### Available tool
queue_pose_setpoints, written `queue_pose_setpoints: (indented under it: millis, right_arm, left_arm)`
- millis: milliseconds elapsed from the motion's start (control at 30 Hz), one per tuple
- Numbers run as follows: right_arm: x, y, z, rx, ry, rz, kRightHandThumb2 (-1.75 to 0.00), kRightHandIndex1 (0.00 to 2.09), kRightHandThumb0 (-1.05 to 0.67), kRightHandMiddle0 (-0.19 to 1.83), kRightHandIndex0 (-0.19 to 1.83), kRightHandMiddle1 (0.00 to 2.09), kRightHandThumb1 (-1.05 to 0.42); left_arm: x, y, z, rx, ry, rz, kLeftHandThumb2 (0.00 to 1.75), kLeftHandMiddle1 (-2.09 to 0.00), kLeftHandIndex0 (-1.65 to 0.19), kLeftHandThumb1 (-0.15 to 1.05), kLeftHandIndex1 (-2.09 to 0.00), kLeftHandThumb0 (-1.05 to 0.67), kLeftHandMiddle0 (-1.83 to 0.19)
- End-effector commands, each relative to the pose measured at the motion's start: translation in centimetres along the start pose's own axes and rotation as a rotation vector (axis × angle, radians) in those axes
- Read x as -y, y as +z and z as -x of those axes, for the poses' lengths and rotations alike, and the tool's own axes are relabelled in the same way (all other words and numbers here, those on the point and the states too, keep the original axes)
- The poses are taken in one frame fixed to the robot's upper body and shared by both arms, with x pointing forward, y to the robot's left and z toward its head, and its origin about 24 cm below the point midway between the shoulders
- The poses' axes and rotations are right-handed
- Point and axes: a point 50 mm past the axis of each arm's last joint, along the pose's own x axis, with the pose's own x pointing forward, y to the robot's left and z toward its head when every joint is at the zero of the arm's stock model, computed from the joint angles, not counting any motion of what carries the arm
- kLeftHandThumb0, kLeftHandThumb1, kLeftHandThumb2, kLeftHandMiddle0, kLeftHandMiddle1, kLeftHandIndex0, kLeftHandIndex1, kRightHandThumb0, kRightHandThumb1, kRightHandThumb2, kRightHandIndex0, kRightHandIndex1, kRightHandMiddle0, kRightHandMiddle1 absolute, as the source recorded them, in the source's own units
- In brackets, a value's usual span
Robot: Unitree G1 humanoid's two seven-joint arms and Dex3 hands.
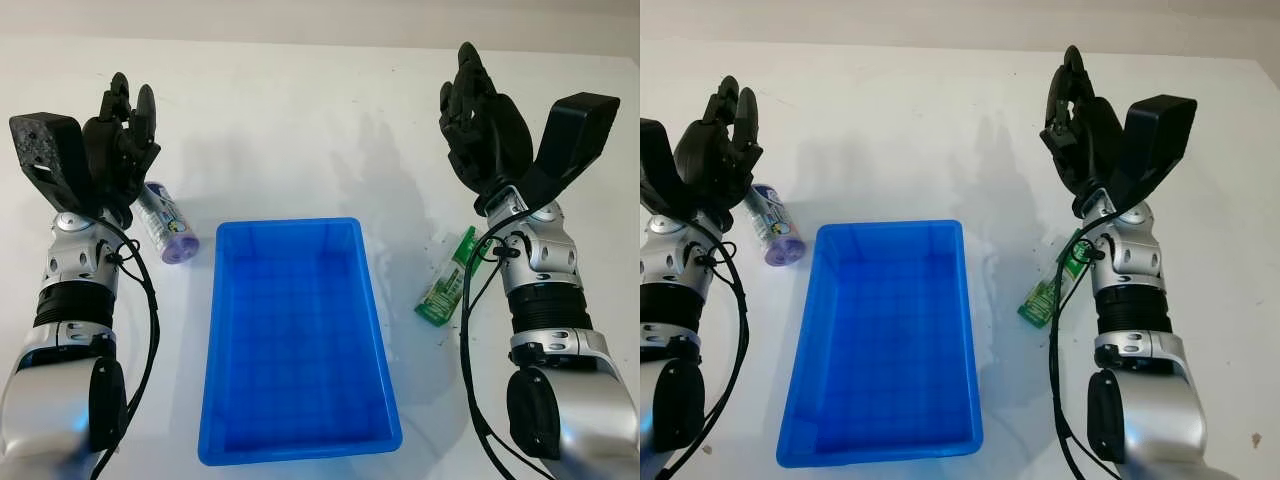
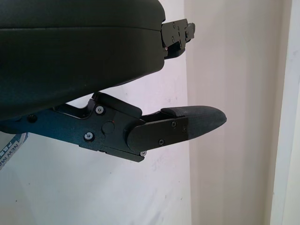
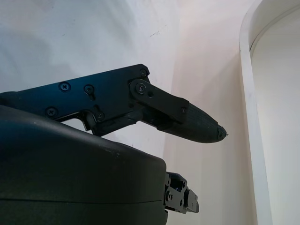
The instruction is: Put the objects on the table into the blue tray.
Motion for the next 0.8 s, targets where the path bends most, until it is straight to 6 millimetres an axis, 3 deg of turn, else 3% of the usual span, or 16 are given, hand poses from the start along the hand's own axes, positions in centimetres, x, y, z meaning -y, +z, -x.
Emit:
queue_pose_setpoints:
  millis: [0,300,500,600,633,667,767]
  right_arm:
    - [0.3,0.1,0.3,0.005,-0.006,-0.009,-0.8,0.0,-0.7,-0.19,-0.19,0.0,-1.05]
    - [0.8,0.1,0.0,-0.037,0.036,-0.034,-0.79,0.0,-0.7,-0.19,-0.19,0.0,-1.05]
    - [2.0,3.2,0.9,-0.044,0.146,0.061,-0.61,0.0,-0.64,-0.19,-0.19,0.0,-1.05]
    - [2.5,5.5,1.8,-0.025,0.214,0.293,-0.47,0.03,-0.6,-0.13,-0.13,0.04,-1.05]
    - [2.6,6.2,2.1,-0.026,0.227,0.353,-0.3,0.1,-0.55,-0.02,-0.01,0.1,-1.05]
    - [2.9,7.1,2.6,-0.02,0.251,0.455,-0.24,0.12,-0.54,0.02,0.03,0.13,-1.05]
    - [3.1,9.1,3.6,-0.003,0.329,0.685,-0.08,0.17,-0.45,0.14,0.15,0.21,-0.91]
  left_arm:
    - [-0.3,0.8,-0.1,0.024,0.009,-0.008,0.58,-0.06,0.14,1.05,-0.06,-0.72,0.16]
    - [0.4,0.6,-0.4,0.001,0.004,-0.012,0.6,-0.05,0.13,1.05,-0.06,-0.71,0.16]
    - [0.3,0.5,-0.1,0.014,0.002,-0.001,0.6,-0.06,0.13,1.05,-0.06,-0.7,0.16]
    - [0.2,0.5,0.0,0.02,0.002,-0.007,0.6,-0.06,0.13,1.05,-0.06,-0.71,0.15]
    - [0.1,0.5,0.1,0.019,0.003,-0.007,0.6,-0.06,0.13,1.05,-0.06,-0.71,0.15]
    - [0.0,0.5,0.1,0.018,0.005,-0.006,0.59,-0.06,0.13,1.05,-0.06,-0.72,0.15]
    - [-0.3,0.5,0.1,0.016,0.005,0.002,0.58,-0.05,0.14,1.05,-0.05,-0.72,0.16]
